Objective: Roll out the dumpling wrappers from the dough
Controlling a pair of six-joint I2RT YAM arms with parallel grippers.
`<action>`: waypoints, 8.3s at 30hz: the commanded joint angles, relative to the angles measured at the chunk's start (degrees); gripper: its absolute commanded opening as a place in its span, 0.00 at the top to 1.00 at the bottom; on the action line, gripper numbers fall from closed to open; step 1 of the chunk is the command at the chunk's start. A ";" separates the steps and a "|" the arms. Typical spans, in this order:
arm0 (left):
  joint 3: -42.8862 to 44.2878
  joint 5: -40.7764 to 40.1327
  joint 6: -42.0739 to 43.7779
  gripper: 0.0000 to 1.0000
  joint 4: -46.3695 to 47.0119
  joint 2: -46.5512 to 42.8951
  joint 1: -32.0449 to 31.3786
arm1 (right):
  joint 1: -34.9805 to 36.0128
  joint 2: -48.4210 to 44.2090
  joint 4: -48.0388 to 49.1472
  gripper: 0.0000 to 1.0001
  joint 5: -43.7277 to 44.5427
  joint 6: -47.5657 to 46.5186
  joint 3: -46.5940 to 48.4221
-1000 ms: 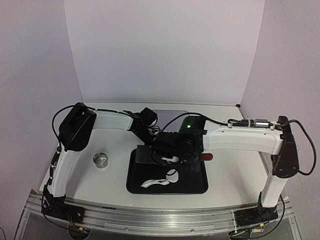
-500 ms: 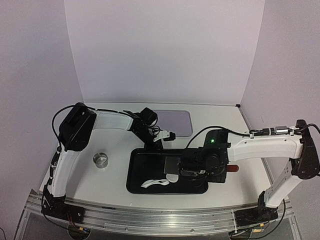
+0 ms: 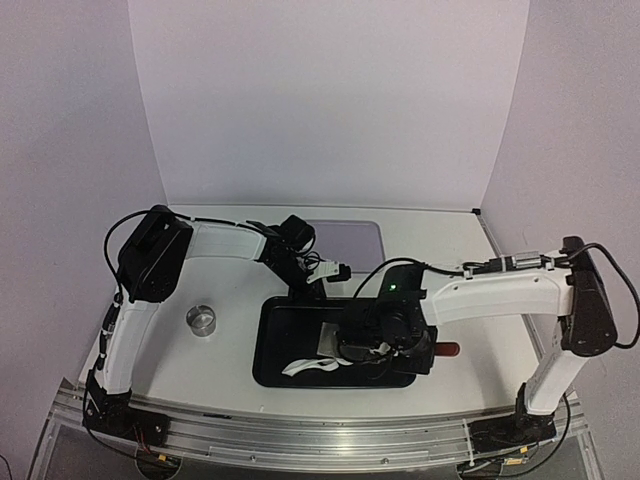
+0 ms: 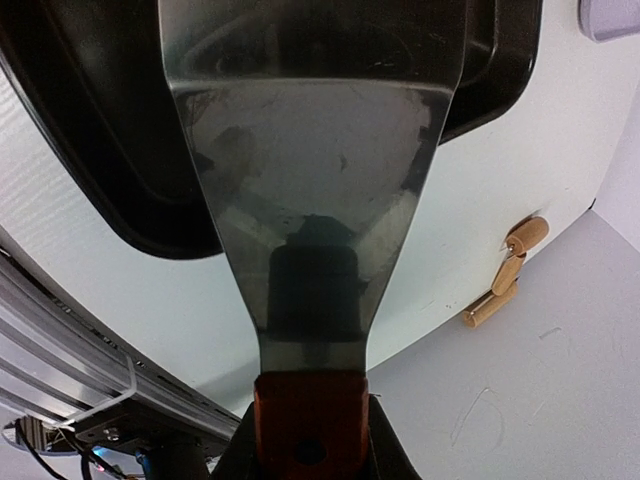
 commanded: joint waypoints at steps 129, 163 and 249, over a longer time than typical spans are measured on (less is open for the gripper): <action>0.27 -3.96 3.66 1.00 -1.24 0.06 1.42 | -4.83 11.36 -1.81 1.00 21.95 -11.58 23.44; 1.69 -3.60 2.45 1.00 -1.47 0.35 1.51 | -18.39 3.92 -2.12 1.00 -1.35 -22.04 4.07; 3.02 -4.05 4.66 1.00 -3.00 -0.64 1.24 | -25.22 0.44 7.17 1.00 -7.10 -58.20 -2.39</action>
